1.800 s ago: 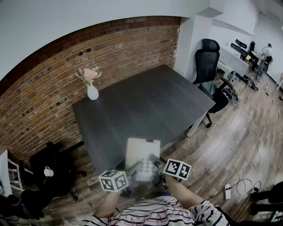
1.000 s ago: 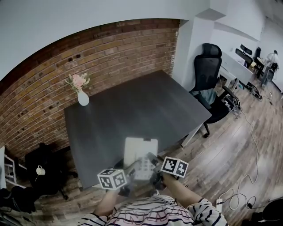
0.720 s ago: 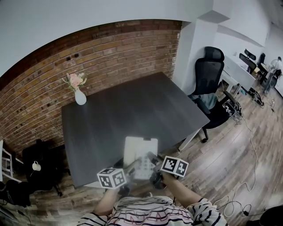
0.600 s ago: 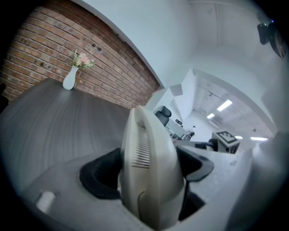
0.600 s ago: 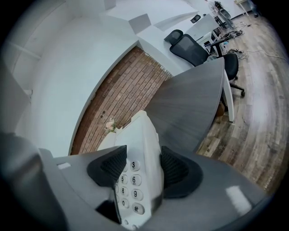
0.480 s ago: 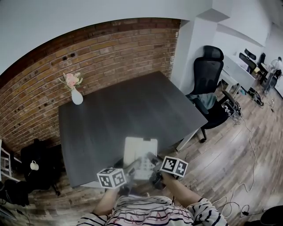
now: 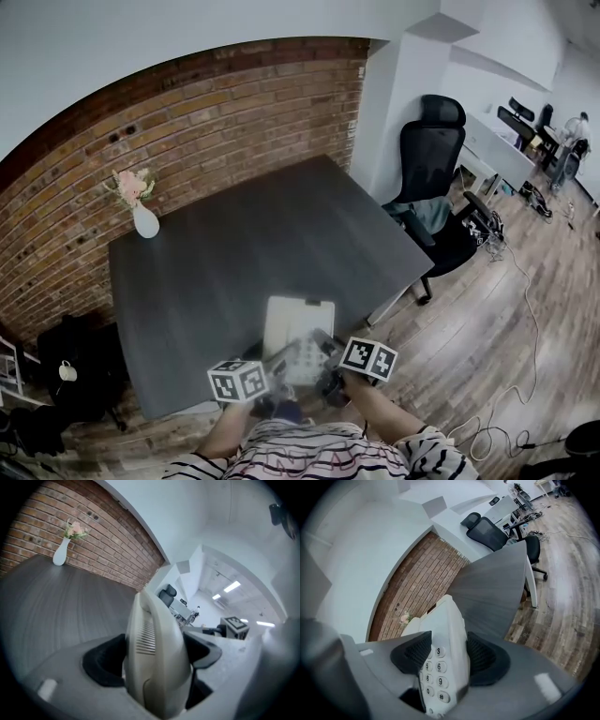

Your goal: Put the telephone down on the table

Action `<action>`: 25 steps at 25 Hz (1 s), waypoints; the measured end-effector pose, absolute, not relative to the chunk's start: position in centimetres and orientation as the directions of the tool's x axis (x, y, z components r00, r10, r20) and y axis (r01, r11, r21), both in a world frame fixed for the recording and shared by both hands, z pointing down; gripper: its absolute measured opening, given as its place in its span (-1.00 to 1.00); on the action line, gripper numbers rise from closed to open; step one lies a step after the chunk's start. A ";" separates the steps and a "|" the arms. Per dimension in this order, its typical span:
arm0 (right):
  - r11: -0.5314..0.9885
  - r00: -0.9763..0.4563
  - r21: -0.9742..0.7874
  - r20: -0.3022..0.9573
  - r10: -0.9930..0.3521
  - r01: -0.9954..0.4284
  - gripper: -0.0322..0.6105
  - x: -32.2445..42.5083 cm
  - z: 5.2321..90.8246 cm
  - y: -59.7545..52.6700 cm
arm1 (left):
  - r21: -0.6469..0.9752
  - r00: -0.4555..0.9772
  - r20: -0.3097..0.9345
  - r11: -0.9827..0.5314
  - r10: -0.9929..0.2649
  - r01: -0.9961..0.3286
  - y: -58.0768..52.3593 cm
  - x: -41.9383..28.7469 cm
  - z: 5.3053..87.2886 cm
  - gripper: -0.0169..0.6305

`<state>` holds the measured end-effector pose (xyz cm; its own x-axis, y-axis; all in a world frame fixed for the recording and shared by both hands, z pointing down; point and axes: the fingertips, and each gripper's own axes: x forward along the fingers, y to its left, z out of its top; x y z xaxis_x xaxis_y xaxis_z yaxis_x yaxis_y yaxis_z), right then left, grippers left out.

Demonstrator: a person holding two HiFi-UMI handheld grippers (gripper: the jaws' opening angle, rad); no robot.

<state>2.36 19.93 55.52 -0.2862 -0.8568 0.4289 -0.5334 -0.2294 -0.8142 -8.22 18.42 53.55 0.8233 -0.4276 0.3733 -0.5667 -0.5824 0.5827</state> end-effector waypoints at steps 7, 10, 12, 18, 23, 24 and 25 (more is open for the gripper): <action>-0.246 -0.256 -0.808 0.433 -0.864 -0.535 -0.19 4.1 55.0 14.2 | 0.589 0.837 0.373 -0.595 -0.400 -0.546 12.4 -6.4 53.2 0.25; -0.255 -0.245 -0.807 0.435 -0.866 -0.533 -0.19 4.6 55.1 11.7 | 0.591 0.842 0.373 -0.599 -0.390 -0.540 9.7 -5.9 53.3 0.25; -0.257 -0.242 -0.807 0.436 -0.867 -0.532 -0.19 4.8 55.1 9.9 | 0.592 0.843 0.373 -0.601 -0.387 -0.538 7.9 -5.8 53.3 0.25; -0.253 -0.245 -0.812 0.430 -0.869 -0.526 -0.19 3.9 55.2 4.5 | 0.581 0.838 0.378 -0.603 -0.395 -0.546 2.5 -6.6 53.2 0.25; -0.238 -0.274 -0.817 0.427 -0.862 -0.525 -0.20 2.4 55.6 0.6 | 0.576 0.821 0.383 -0.585 -0.423 -0.571 -1.1 -8.2 53.4 0.25; -0.237 -0.284 -0.817 0.431 -0.856 -0.526 -0.19 2.2 55.7 0.2 | 0.578 0.816 0.386 -0.577 -0.430 -0.577 -1.4 -8.4 53.6 0.25; -0.235 -0.296 -0.816 0.436 -0.850 -0.528 -0.20 2.0 55.9 -0.2 | 0.581 0.811 0.389 -0.567 -0.437 -0.584 -1.7 -8.5 53.7 0.25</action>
<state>2.03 -0.24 55.90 -0.2956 -0.8502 0.4356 -0.5276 -0.2349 -0.8164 -8.55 -1.71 53.70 0.8110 -0.4369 0.3891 -0.5841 -0.5671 0.5807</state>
